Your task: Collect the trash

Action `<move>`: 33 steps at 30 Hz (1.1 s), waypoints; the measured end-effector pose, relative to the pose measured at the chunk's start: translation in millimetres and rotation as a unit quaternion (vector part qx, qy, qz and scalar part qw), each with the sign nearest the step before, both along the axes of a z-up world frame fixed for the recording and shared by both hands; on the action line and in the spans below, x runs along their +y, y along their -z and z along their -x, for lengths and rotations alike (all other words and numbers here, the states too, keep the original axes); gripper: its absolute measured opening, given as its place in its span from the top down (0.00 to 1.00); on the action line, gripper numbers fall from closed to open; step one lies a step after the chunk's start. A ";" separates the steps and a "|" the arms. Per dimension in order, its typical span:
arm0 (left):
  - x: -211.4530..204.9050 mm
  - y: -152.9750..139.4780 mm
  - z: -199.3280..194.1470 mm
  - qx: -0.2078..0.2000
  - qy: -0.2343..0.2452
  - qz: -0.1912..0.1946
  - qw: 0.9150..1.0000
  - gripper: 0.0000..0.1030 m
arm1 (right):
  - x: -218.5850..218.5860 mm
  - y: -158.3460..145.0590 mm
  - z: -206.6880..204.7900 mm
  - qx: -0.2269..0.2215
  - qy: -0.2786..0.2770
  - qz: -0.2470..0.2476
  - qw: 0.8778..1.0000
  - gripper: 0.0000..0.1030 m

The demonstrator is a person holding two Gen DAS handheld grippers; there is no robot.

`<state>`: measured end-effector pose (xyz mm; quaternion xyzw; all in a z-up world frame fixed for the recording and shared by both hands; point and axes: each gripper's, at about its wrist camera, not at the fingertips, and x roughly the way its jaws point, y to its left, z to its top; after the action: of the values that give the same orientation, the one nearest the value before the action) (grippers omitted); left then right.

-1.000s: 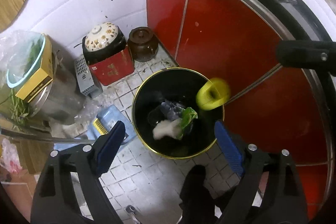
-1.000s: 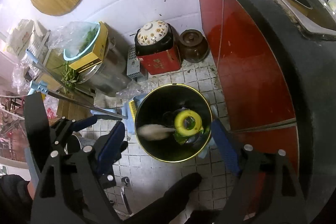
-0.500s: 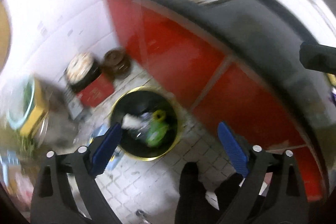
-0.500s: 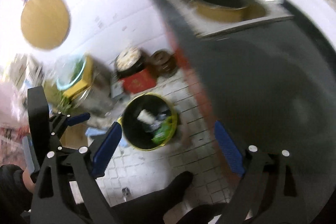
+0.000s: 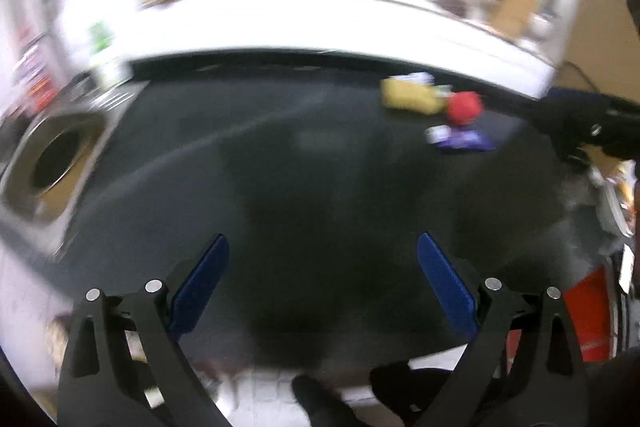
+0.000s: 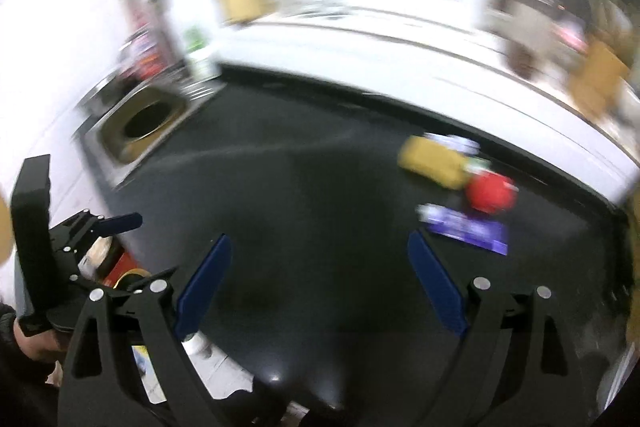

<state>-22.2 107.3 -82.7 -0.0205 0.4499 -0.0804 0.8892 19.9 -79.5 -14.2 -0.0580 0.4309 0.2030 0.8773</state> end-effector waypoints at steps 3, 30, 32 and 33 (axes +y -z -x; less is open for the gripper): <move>-48.5 -4.2 -19.0 0.005 0.048 0.007 0.999 0.10 | -58.1 0.3 -10.1 0.002 0.055 -0.008 0.998 0.16; -164.9 26.2 -109.2 0.045 0.113 -0.037 0.992 0.10 | -187.3 47.5 -54.0 0.027 0.146 -0.015 0.989 0.16; -165.8 26.8 -112.1 0.046 0.113 -0.037 0.992 0.10 | -189.9 50.1 -57.0 0.032 0.150 -0.019 0.988 0.16; -166.5 26.5 -113.6 0.046 0.115 -0.037 0.992 0.10 | -190.6 50.8 -57.6 0.031 0.152 -0.020 0.988 0.16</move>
<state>91.4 -59.1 -109.1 0.0606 0.4921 -0.1650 0.8526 77.5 -270.1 -65.1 0.0316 0.4577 0.0777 0.8851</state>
